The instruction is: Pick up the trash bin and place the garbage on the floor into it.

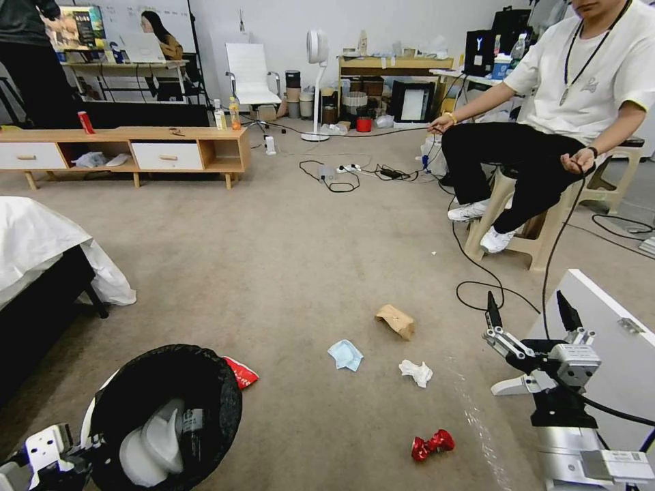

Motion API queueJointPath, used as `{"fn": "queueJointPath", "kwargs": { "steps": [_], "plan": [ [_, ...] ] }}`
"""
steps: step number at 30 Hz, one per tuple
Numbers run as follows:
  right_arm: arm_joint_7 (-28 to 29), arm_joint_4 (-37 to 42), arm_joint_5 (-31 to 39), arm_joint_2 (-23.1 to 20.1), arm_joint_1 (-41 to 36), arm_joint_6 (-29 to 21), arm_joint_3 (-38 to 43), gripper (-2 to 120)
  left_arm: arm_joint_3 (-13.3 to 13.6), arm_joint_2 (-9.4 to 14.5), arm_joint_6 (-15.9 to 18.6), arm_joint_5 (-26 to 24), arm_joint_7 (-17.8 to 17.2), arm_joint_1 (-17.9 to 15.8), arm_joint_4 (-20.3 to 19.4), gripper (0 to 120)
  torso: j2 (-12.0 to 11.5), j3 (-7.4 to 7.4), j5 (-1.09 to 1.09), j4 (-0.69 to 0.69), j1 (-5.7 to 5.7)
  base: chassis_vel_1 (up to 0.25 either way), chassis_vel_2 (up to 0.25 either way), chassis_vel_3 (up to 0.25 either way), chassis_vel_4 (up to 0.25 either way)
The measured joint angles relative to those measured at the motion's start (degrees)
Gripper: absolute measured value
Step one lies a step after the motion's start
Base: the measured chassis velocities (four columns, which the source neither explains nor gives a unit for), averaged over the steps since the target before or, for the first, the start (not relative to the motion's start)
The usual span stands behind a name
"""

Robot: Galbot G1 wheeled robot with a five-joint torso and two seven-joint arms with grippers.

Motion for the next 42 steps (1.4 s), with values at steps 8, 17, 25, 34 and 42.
{"fn": "queueJointPath", "kwargs": {
  "steps": [8,17,25,34,42],
  "plan": [
    [0.0,-0.2,0.0,0.0,0.3,0.0,-0.1,100,-0.6,0.0,0.0,-0.5,0.0,0.0,0.1,2,0.0,0.0,0.0,0.0,0.0,0.0,0.0,0.0,0.0],
    [0.0,-0.2,0.4,-0.6,0.3,-0.2,-0.1,100,-1.3,0.2,0.0,-0.7,0.0,0.1,0.1,2,0.0,0.0,0.0,0.0,0.0,0.0,0.0,0.0,0.0],
    [0.2,-0.2,0.9,-1.0,0.5,-1.0,-0.1,100,-1.6,0.1,0.0,-0.9,0.1,0.2,0.0,2,0.0,0.0,0.0,0.0,0.0,0.0,0.0,0.0,0.0],
    [10.6,3.7,20.0,-9.1,0.9,-20.5,-2.3,100,-1.7,0.2,0.0,-0.9,0.5,0.1,0.1,2,0.0,0.0,0.0,-0.01,0.0,0.0,0.0,0.0,0.0],
    [23.5,3.9,48.5,-18.7,8.3,-40.4,-2.4,100,-1.5,0.2,0.0,-0.6,1.0,-0.2,0.6,2,0.0,0.01,0.0,0.01,0.0,0.0,0.0,0.0,0.0]
  ]
}}
